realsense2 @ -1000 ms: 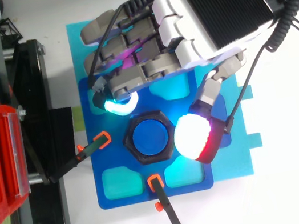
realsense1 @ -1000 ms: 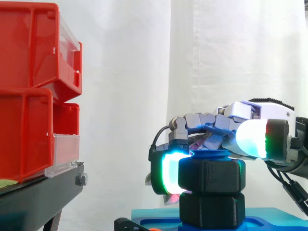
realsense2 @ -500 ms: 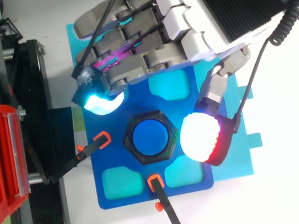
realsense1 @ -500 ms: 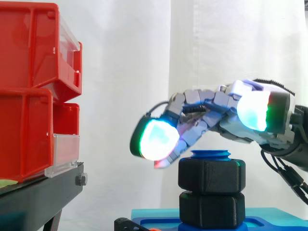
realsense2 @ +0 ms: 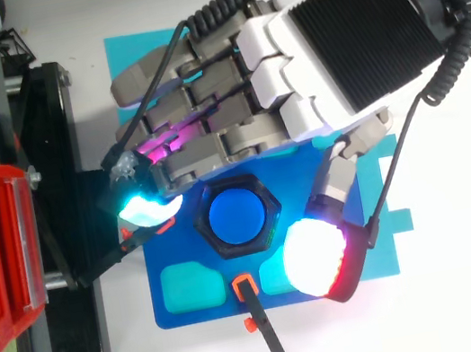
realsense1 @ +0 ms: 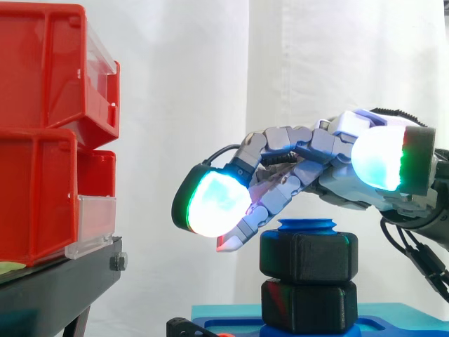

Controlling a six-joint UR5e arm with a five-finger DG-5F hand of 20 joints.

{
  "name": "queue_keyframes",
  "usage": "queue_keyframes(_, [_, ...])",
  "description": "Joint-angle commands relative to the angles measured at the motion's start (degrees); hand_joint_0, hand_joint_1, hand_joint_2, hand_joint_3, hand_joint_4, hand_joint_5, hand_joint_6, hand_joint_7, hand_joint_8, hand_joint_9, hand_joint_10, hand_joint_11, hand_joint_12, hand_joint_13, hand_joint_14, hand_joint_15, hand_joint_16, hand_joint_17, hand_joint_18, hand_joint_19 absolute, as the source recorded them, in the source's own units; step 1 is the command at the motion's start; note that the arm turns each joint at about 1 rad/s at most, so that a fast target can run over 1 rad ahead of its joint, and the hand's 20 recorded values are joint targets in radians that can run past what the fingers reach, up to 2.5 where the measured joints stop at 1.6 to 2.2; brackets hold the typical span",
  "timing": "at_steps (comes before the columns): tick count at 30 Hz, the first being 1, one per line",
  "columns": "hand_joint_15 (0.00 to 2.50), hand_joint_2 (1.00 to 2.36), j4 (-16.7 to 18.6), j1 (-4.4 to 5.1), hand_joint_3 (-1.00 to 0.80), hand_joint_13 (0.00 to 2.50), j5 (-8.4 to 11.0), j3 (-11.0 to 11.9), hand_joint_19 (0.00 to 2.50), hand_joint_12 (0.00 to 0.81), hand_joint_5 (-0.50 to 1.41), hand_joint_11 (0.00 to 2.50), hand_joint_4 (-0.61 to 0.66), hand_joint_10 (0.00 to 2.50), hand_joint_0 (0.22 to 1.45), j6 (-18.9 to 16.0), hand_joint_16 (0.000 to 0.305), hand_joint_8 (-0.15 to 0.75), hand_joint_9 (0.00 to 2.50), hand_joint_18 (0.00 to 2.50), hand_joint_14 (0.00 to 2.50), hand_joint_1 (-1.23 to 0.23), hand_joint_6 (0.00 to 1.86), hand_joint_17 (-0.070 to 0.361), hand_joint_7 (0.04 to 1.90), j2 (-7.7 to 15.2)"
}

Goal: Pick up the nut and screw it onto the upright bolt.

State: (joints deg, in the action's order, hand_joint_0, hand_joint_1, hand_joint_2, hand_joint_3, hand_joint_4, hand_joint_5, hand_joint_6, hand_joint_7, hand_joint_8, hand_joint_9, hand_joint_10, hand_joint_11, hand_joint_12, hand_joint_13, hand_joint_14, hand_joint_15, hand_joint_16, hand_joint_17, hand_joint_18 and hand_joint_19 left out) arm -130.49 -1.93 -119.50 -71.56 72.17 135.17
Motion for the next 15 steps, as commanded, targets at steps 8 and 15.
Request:
queue_keyframes(8, [0.00,1.00,-4.07,0.52,-0.50,0.66,0.76,-0.34,0.10,0.235,-0.08,0.00,0.24,0.00,0.48,1.31,0.033,0.246,0.88,0.43,0.00,-0.09,0.50,0.074,0.83,0.00])
queue_keyframes(15, [0.00,1.00,-3.81,0.17,-0.50,0.66,0.58,-0.51,0.11,0.239,-0.07,0.00,0.26,0.00,0.48,1.22,0.033,0.250,0.89,0.42,0.00,-0.09,0.50,0.073,0.94,0.00])
